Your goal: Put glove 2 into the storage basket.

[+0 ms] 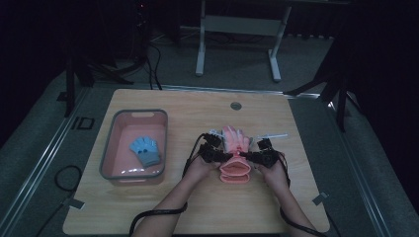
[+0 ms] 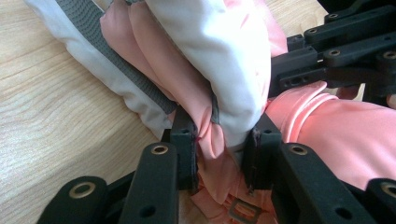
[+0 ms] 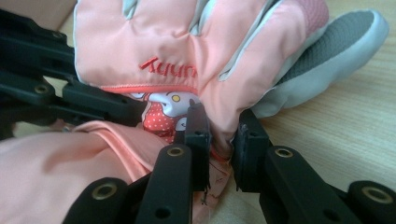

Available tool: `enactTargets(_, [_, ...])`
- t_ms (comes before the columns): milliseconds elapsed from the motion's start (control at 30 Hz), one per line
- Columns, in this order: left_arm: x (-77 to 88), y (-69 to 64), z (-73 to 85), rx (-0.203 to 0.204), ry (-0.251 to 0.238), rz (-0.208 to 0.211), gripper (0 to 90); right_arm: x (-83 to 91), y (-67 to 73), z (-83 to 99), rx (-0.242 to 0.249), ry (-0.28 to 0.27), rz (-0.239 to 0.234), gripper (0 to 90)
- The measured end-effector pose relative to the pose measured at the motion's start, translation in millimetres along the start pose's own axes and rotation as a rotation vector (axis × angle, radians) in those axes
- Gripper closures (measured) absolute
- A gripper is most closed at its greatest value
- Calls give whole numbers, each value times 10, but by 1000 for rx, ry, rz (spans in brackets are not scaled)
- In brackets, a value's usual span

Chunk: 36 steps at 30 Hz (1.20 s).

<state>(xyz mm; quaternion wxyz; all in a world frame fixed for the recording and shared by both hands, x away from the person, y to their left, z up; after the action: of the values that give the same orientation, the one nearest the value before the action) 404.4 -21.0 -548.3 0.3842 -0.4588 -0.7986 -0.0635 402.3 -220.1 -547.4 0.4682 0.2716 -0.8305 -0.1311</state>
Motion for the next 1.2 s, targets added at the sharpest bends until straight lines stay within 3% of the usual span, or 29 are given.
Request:
enactTargets(33, [0,13,4,15,-2,10,704,1,7,4,9,-2,7,786])
enactTargets(133, [5,7,2,3,-3,4,701,3,32,9,25,-11,25,787])
enactTargets(233, [-1,46,31,51,-13,8,609,7,43,8,39,-4,33,774])
enactTargets(333, [-18,101,57,105,-18,20,486,12,-26,-36,2,19,19,585])
enactTargets(367, [-31,119,68,113,-14,25,412,6,-61,-47,-21,25,18,534])
enactTargets(400, [-42,136,77,127,-16,46,396,-4,-96,-53,-47,39,4,514])
enactTargets(500, [-63,163,81,126,-19,89,434,-40,-155,-66,-109,73,-58,562])
enactTargets(567, [-54,139,51,98,-17,89,548,-53,-173,-78,-157,98,-102,679])
enactTargets(600, [-47,126,35,101,-14,84,605,-53,-165,-80,-158,98,-107,725])
enactTargets(667, [-29,116,23,104,-16,88,664,-33,-132,-70,-137,76,-98,766])
enactTargets(767, [17,134,23,117,-21,119,689,14,-102,-48,-147,45,-116,784])
enactTargets(1000, [210,64,-84,61,-21,86,695,121,79,-73,-84,-8,-78,786])
enactTargets(1200, [435,9,-144,24,-20,41,695,196,283,-142,-46,-33,-77,786])
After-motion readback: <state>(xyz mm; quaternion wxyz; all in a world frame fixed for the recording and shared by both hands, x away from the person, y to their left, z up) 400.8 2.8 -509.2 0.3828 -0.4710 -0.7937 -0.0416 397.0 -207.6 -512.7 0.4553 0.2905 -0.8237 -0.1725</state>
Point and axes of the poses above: each handheld gripper's, and its own axes: x roughly backward along the jaws, z roughly out of its underside, y roughly to its left, the point moved 2 cm from there along -x, roughly forward along the jaws, and after that the axes turned 13 degrees about -x, right-handed, at the moved point
